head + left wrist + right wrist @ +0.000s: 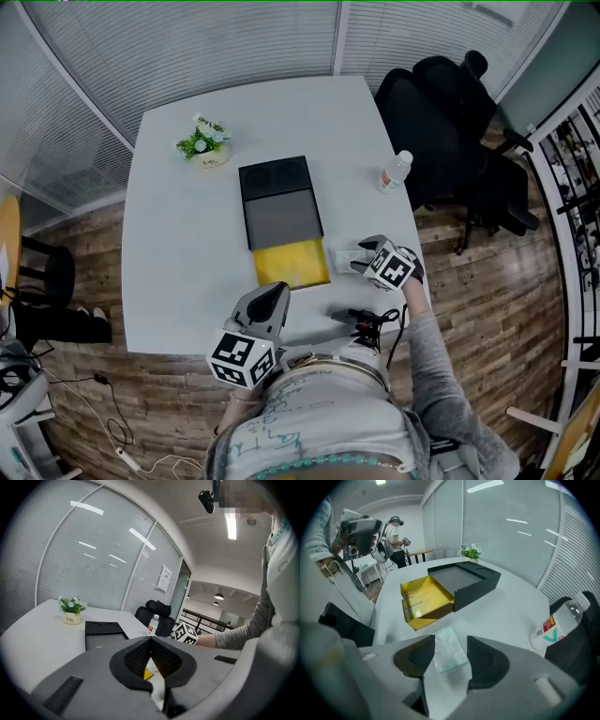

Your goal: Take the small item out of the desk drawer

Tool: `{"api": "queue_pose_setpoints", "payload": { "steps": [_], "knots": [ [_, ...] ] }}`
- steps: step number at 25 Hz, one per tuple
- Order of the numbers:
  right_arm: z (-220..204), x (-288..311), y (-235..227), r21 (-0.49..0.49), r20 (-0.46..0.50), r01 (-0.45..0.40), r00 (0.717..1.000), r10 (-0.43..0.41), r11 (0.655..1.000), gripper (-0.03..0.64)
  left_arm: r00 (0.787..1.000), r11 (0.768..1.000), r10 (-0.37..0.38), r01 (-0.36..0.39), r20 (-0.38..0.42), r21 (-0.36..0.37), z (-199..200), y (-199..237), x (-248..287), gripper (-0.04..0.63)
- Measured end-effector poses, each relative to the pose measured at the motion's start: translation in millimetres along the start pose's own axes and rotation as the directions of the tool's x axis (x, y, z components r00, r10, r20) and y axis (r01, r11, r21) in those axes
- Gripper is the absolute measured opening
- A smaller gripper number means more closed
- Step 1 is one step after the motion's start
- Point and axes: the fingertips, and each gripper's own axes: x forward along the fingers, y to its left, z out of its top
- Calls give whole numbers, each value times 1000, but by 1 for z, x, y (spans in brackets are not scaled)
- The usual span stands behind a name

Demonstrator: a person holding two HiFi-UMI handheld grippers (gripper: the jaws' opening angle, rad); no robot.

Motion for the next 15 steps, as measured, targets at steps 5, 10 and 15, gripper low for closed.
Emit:
{"api": "queue_pose_setpoints", "payload": {
  "steps": [5, 10, 15],
  "knots": [
    [-2, -4, 0, 15, 6, 17, 1000, -17, 1000, 209, 1000, 1000, -2, 2, -1, 2, 0, 2, 3, -3],
    [7, -9, 8, -22, 43, 5, 999, -4, 1000, 207, 1000, 1000, -7, 7, -5, -1, -1, 1, 5, -3],
    [33, -28, 29, -31, 73, -29, 997, 32, 999, 191, 1000, 1000, -9, 9, -6, 1, 0, 2, 5, -3]
  ]
}}
